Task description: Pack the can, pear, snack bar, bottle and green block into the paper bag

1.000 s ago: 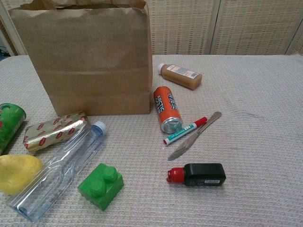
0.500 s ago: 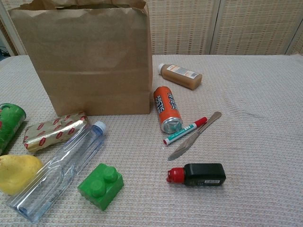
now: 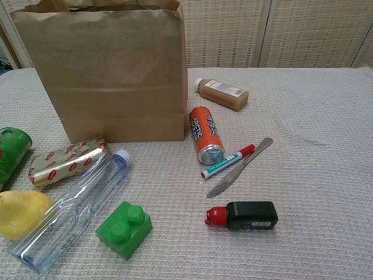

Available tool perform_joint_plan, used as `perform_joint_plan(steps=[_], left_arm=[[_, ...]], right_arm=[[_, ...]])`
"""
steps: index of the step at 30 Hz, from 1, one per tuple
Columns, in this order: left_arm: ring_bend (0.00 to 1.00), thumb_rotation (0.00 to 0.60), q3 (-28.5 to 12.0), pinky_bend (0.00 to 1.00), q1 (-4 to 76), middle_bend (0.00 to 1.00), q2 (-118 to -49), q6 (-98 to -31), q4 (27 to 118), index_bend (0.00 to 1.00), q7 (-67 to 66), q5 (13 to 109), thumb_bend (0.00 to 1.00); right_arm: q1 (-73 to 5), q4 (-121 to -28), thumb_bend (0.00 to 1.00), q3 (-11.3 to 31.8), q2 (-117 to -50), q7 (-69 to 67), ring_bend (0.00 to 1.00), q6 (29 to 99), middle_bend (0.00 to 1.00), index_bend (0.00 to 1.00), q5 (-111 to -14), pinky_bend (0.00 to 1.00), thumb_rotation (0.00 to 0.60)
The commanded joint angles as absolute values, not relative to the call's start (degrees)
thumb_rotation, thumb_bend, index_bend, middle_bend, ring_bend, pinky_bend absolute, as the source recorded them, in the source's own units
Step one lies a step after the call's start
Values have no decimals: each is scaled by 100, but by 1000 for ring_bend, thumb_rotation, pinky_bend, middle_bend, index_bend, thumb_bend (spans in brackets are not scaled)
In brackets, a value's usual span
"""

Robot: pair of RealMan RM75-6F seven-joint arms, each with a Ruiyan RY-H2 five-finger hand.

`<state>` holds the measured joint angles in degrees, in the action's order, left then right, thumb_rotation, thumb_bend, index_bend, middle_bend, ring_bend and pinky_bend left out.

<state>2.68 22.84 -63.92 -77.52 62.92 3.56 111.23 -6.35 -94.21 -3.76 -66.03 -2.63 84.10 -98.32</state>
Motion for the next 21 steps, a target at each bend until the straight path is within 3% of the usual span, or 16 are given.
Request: perform_joint_plan(steps=[1, 21], left_arm=[[0, 600, 552, 40, 2704, 0, -6809, -8173, 5232, 0, 66, 11893, 382], [0, 600, 1308, 40, 3148, 0, -7743, -7754, 3492, 0, 209, 12020, 391]], right_arm=[[-636, -9456, 45, -380, -6580, -319, 0, 8390, 0, 0, -9805, 0, 600], [-693, -9781, 45, -395, -6394, -697, 0, 8083, 0, 0, -9511, 0, 600]])
